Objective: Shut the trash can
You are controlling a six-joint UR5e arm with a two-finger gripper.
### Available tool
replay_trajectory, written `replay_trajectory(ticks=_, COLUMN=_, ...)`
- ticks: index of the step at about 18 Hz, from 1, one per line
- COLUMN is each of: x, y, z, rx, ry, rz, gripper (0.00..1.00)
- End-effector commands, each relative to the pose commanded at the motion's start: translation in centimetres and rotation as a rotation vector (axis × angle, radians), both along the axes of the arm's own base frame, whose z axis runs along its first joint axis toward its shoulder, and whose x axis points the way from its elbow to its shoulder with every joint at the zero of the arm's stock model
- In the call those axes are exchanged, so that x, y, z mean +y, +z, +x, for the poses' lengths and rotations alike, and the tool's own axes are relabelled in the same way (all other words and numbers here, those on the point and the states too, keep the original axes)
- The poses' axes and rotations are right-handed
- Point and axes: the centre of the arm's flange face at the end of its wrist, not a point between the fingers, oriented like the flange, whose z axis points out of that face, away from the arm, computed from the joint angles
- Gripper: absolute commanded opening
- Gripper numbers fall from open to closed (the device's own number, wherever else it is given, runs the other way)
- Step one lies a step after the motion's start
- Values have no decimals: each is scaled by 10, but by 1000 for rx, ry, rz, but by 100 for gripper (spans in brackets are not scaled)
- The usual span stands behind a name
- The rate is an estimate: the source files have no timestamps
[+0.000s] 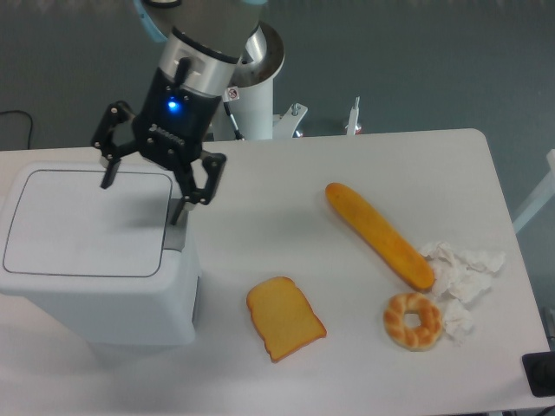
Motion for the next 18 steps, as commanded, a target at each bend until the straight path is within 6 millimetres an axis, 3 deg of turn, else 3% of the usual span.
replay_trajectory(ticks=3, x=-10, y=-4, z=-13, rx=124, ry=2, rz=-76, gripper=100)
replay_trajectory(ticks=8, x=-31, y=-28, z=-38, rx=232, ry=83, rz=-282, gripper=100)
replay_trajectory(ticks=12, x=-69, y=-36, z=-61, rx=240, ry=174, rz=-405, gripper=100)
replay_trajectory(ticks=18, x=-141, y=-41, z=-96, rx=240, ry=220, rz=-535, gripper=100)
